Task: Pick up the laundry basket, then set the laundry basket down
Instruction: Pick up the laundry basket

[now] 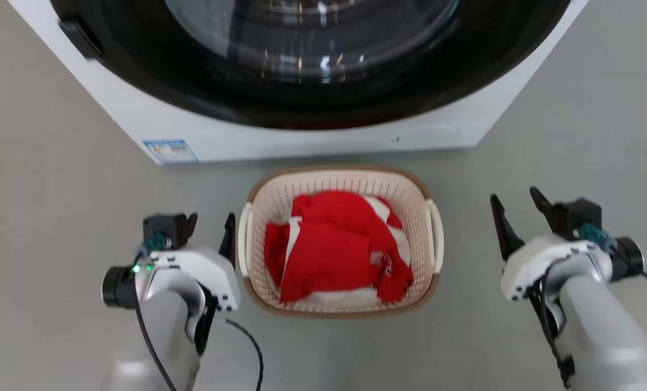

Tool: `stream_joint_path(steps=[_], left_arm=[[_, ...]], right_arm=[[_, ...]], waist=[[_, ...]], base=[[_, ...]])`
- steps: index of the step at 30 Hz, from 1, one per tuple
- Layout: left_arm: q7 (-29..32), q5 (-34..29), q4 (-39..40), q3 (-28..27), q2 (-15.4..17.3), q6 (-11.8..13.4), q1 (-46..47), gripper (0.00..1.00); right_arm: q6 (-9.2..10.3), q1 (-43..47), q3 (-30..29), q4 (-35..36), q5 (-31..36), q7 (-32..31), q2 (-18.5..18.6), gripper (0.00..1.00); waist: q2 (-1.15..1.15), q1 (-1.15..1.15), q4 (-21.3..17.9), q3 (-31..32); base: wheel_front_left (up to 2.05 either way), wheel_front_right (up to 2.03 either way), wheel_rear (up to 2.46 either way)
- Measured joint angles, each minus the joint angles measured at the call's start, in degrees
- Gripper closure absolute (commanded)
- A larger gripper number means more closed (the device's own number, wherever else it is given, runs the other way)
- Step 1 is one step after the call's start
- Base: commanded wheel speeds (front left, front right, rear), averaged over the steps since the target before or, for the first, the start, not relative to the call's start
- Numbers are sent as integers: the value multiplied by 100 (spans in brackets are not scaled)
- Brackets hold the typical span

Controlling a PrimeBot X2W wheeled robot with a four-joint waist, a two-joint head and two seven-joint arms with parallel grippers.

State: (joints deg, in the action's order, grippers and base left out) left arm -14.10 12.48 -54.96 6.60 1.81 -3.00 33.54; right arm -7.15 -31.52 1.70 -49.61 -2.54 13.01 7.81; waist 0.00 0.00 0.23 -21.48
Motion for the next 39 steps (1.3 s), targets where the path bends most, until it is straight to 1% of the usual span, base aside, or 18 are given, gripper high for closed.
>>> stream_joint_path(steps=[6,12,14,17,24,26,28,32,39], left_arm=[[-1,450,-659,238,-10,-12,598,0],[47,798,-1131,547,-19,-53,1035,0],[49,787,-1255,686,-16,-26,1180,0],[57,873,-1408,749,-26,-22,1367,0],[57,912,-1640,889,-27,-2,1745,0],[57,912,-1660,912,-29,-1,1801,0],[57,892,-1705,960,-29,57,1912,0],[56,888,-1764,999,-29,57,2092,0],[155,889,-1842,1057,-27,94,2227,0]], right_arm=[[0,-589,382,-656,-113,-13,-24,0],[0,-939,693,-1107,-288,5,-105,0],[0,-1071,772,-1222,-348,13,-116,0],[0,-1230,861,-1357,-455,38,-140,0],[0,-1584,1111,-1536,-582,63,-208,0],[0,-1633,1133,-1551,-597,69,-212,0],[0,-1722,1157,-1574,-630,78,-220,0],[0,-1875,1223,-1615,-705,118,-242,0],[0,-1953,1354,-1719,-839,119,-307,0]], waist=[[0,0,-19,-518],[0,0,-56,-925],[0,0,-64,-1050],[0,0,-77,-1238],[0,0,-121,-1709],[0,0,-125,-1778],[0,0,-130,-1908],[0,0,-126,-2134],[0,0,-85,-2349]], base=[[0,0,0],[0,0,0],[0,0,0],[0,0,0],[0,0,0],[0,0,0],[0,0,0],[0,0,0],[0,0,0]])
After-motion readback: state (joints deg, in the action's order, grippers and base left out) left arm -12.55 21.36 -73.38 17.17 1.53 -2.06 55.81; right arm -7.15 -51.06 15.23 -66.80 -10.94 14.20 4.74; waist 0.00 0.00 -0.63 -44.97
